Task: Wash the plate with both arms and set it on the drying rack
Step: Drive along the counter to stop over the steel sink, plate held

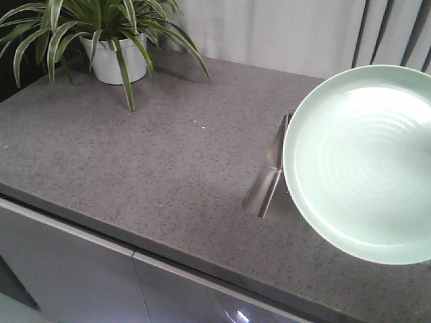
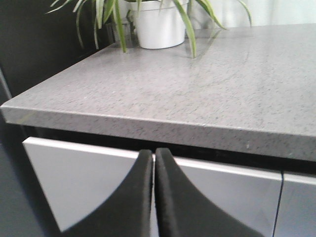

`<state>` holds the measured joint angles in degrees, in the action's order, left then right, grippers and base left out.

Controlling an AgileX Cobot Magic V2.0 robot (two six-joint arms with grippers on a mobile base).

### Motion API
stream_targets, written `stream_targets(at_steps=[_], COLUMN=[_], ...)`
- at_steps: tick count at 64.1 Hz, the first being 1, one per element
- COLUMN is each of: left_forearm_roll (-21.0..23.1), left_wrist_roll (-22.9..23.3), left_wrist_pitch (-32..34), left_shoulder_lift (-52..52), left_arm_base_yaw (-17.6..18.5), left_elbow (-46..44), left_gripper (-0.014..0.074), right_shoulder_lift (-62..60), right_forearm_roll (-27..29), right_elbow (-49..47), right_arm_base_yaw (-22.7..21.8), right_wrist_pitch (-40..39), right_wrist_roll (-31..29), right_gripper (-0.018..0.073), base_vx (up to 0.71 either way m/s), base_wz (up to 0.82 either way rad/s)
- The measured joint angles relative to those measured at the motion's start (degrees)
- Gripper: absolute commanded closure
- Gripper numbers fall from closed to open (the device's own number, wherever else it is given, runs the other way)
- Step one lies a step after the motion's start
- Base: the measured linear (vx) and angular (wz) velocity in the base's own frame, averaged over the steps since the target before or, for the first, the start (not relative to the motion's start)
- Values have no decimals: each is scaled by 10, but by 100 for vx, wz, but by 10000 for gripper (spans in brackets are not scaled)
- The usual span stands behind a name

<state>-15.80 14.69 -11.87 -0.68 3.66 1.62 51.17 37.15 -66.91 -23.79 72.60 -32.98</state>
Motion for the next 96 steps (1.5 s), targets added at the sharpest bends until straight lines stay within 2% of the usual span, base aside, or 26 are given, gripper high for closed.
stream_targets(at_steps=[96], left_forearm_roll=[0], left_wrist_roll=[0], left_wrist_pitch=[0], left_shoulder_lift=[0], left_arm_base_yaw=[0], left_elbow=[0], left_gripper=[603], right_shoulder_lift=[0], right_forearm_roll=[0], right_elbow=[0], right_arm_base_yaw=[0], right_wrist_pitch=[0], right_wrist_roll=[0], right_gripper=[566], base_vx=[3], base_wz=[-15])
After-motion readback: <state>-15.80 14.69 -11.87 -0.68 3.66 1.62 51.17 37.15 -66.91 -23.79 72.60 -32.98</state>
